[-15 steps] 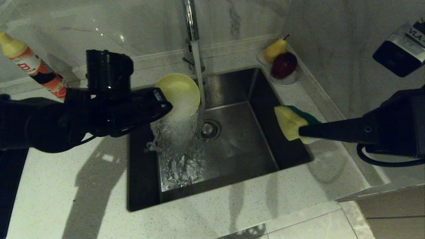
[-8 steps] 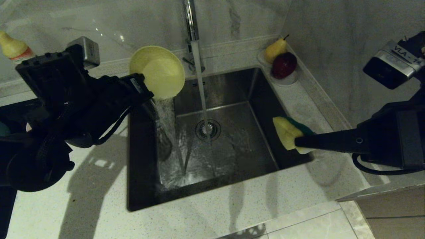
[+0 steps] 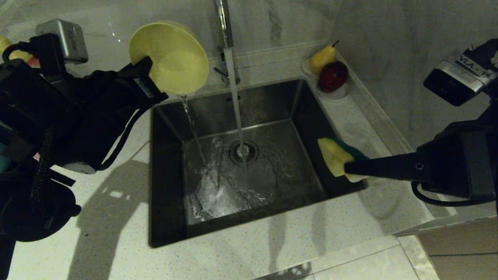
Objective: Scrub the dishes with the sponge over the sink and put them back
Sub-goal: Rinse the bowl, then place the bowl on the table
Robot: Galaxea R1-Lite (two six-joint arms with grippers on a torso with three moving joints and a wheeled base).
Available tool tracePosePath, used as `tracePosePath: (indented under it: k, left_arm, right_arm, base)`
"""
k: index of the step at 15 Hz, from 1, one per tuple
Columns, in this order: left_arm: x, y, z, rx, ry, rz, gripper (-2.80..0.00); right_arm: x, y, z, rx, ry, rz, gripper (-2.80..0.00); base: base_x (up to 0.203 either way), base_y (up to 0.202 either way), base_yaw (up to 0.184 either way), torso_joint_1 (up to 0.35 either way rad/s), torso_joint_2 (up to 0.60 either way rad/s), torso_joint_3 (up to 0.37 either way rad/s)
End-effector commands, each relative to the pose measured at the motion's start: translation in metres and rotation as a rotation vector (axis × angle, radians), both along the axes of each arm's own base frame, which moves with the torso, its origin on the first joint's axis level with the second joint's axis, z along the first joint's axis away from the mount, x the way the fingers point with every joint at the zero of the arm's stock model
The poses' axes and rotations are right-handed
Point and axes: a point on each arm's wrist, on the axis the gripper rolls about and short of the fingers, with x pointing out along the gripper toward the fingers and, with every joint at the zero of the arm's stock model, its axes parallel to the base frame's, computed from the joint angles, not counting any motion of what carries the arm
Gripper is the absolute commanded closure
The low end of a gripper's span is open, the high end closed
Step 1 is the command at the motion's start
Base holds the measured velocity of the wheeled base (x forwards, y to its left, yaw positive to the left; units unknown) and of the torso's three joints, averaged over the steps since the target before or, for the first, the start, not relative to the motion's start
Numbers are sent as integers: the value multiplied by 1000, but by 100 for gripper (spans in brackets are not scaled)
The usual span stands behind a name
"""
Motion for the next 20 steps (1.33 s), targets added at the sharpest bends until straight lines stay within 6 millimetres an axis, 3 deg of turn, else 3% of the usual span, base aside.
tracePosePath:
  k: [1, 3, 11, 16, 18, 20]
  left_arm:
    - [-8, 3, -5, 7, -53, 3, 0]
    - [-17, 6, 1, 12, -108, 5, 0]
    - [-17, 7, 1, 31, -88, 13, 0]
    - [-12, 15, -15, 29, 353, 74, 0]
    - [-15, 26, -24, 11, 644, 113, 0]
    - [-21, 42, -11, -94, 849, 172, 0]
  right_arm:
    - [1, 1, 2, 4, -2, 3, 0]
    - [0, 0, 4, 9, -11, 4, 0]
    - [-2, -1, 4, 9, -12, 2, 0]
    - [-5, -4, 3, 9, -6, -10, 0]
    - [-4, -7, 0, 3, 1, -24, 0]
    - [-3, -8, -1, 0, 4, -36, 0]
  base:
    - [0, 0, 0, 0, 0, 0]
    - [0, 0, 0, 0, 0, 0]
    - [0, 0, 0, 0, 0, 0]
    - [0, 0, 0, 0, 0, 0]
    - [0, 0, 0, 0, 0, 0]
    - [0, 0, 0, 0, 0, 0]
